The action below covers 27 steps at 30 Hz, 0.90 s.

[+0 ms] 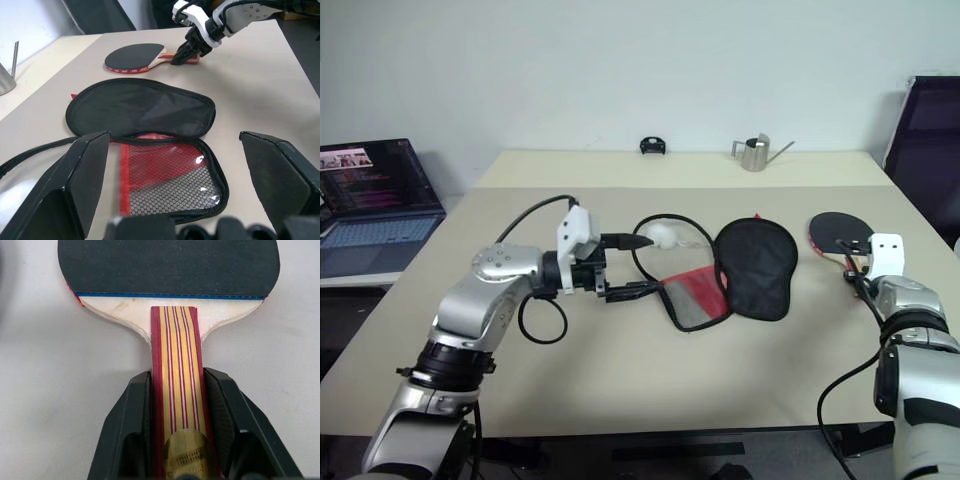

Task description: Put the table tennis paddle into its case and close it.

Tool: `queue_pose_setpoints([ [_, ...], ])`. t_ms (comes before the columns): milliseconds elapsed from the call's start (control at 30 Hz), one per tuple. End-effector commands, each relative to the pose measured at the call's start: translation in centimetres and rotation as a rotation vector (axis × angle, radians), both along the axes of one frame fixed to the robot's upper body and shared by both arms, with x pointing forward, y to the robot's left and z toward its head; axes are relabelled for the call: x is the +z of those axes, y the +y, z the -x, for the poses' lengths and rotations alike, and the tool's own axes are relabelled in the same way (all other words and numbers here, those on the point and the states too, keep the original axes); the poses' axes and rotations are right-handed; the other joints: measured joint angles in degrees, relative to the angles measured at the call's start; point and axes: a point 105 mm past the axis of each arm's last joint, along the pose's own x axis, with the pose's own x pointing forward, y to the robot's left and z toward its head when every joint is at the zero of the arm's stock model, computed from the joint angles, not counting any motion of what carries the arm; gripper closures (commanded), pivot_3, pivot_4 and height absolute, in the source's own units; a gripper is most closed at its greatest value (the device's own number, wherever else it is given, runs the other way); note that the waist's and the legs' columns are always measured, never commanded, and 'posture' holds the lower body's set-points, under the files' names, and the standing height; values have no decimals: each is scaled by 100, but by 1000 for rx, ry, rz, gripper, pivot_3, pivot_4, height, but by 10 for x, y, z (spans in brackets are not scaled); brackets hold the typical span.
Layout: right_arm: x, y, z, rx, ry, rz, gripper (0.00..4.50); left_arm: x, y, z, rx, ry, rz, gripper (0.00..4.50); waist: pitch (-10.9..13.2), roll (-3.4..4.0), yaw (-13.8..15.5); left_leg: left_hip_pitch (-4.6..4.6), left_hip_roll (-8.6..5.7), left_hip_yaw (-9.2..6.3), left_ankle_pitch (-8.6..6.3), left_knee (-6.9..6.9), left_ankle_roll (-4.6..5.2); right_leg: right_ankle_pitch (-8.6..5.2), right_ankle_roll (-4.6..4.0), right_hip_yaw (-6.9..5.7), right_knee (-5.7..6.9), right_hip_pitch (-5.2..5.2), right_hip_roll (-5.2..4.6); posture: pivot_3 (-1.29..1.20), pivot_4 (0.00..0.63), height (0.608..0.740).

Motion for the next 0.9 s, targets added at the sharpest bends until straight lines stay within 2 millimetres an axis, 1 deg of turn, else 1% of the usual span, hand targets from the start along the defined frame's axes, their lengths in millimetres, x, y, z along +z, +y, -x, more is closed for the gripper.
queue_pose_setpoints([
  [33, 5, -3, -2, -53, -53, -20, 3291, 14, 9, -1, 33, -61, 17, 0, 0, -1, -5, 0, 0, 0, 0, 1, 0, 2, 0, 1, 0, 0, 0, 0, 150, 740],
  [133, 16, -4, -5, -82, -106, -40, 3291, 13, 12, 0, 45, -60, 15, 0, 0, -1, -9, 0, 0, 1, 1, 3, 0, 8, 1, 2, -1, 0, 0, 0, 150, 740],
  [267, 40, -3, -11, -80, -181, -45, 3291, 13, 19, -1, 69, -61, 15, 0, 1, 2, -7, -2, 0, 0, 2, 2, 0, 9, 0, 0, -1, -2, 0, 0, 150, 740],
  [333, 52, 2, -14, -56, -212, -46, 3291, 13, 22, -1, 82, -62, 16, 0, 2, 4, -9, -7, 0, 0, 2, -1, 0, 9, 0, 1, -4, -6, 0, 0, 150, 740],
  [400, 64, 12, -17, -10, -240, -41, 3291, 13, 24, -1, 88, -63, 16, 0, 3, 4, -10, -8, 1, 0, 2, -4, 0, 9, 0, 1, -9, -8, 0, 0, 150, 740],
  [500, 81, 35, -15, 66, -283, -40, 3294, 13, 25, -2, 93, -62, 18, 0, 2, 4, -16, -11, 5, 0, 2, -5, 0, 8, 0, -1, -11, -9, 1, 0, 150, 740],
  [533, 85, 43, -12, 80, -297, -40, 3335, 12, 25, -2, 93, -61, 18, 0, 2, 5, -23, -11, 7, -1, 1, -5, 0, 8, 0, -1, -11, -10, 2, 0, 150, 740],
  [567, 88, 48, -10, 91, -306, -40, 3487, 12, 25, -2, 93, -60, 18, 0, 2, 5, -26, -10, 8, -1, 1, -5, 0, 9, 0, 0, -8, -10, 3, 0, 150, 740],
  [667, 91, 61, -2, 105, -318, -47, 4483, 11, 24, -2, 92, -59, 17, 0, 2, 6, 9, -9, 9, -4, 1, -3, 1, 9, 0, -4, -2, -10, 4, 0, 150, 740],
  [733, 84, 64, 2, 105, -293, -41, 4483, 11, 24, -2, 89, -58, 18, 0, 2, 5, 54, -9, 8, -5, -4, -1, 9, 9, 0, -4, -1, -10, 4, 0, 150, 740],
  [800, 75, 59, 6, 87, -267, -26, 4483, 11, 23, -3, 88, -59, 17, 0, 2, 5, 72, -9, 6, -5, -8, 0, 17, 9, 0, -3, -2, -10, 3, 0, 150, 740],
  [900, 73, 48, 6, 35, -285, -39, 4483, 11, 23, -3, 86, -59, 17, 0, 2, 5, 78, -9, 5, -5, -9, 0, 18, 9, 0, -4, -2, -10, 3, 0, 150, 740],
])
